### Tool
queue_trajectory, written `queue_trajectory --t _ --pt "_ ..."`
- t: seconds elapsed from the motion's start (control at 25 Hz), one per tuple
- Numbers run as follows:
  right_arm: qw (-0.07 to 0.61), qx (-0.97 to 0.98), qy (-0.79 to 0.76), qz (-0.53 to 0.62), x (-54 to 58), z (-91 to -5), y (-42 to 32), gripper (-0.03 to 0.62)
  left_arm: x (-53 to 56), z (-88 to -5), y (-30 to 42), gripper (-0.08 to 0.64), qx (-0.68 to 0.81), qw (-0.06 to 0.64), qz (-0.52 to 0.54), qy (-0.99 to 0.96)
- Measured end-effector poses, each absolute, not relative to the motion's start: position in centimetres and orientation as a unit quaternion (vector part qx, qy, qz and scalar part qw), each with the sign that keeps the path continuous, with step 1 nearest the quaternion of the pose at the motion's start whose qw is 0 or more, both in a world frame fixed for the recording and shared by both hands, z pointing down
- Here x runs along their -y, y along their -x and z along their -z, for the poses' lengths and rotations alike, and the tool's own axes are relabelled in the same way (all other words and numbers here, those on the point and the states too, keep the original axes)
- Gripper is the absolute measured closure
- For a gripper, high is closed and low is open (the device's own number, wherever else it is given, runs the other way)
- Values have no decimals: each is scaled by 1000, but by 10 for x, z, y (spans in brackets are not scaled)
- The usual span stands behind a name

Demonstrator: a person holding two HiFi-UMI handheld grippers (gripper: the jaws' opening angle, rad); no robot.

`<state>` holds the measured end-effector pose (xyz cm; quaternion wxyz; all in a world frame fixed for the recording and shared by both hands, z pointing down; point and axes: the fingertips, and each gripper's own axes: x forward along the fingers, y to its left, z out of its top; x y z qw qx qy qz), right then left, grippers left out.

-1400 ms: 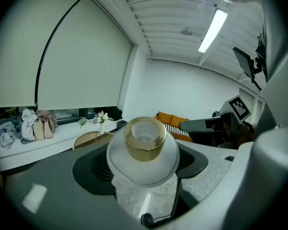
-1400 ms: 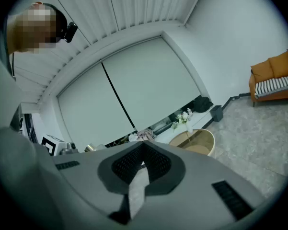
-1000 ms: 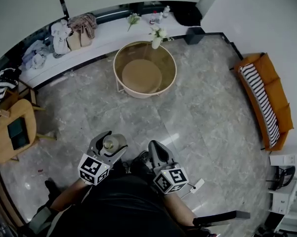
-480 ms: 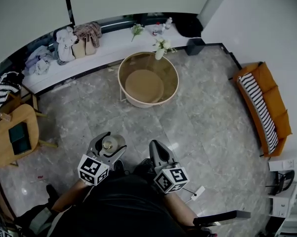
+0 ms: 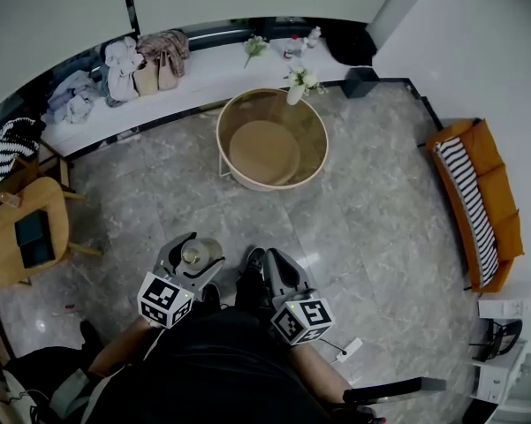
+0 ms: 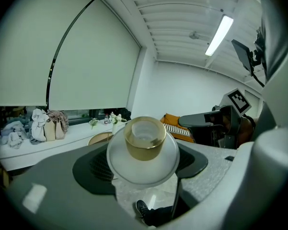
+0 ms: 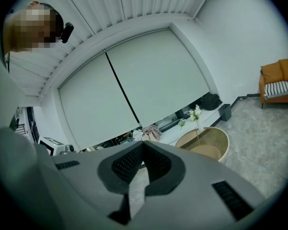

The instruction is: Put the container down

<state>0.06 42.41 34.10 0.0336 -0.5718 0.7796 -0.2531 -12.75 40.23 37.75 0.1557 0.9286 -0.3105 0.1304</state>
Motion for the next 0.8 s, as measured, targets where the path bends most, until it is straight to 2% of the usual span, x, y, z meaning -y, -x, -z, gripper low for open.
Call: queue_trajectory --t 0.6,0.8 --pt "27 -822 489 290 -290 -358 -65 584 -297 -386 60 218 382 192 -132 -894" --pt "37 -831 478 282 -263 -347 -86 586 -280 -381 47 218 406 183 -139 -884"
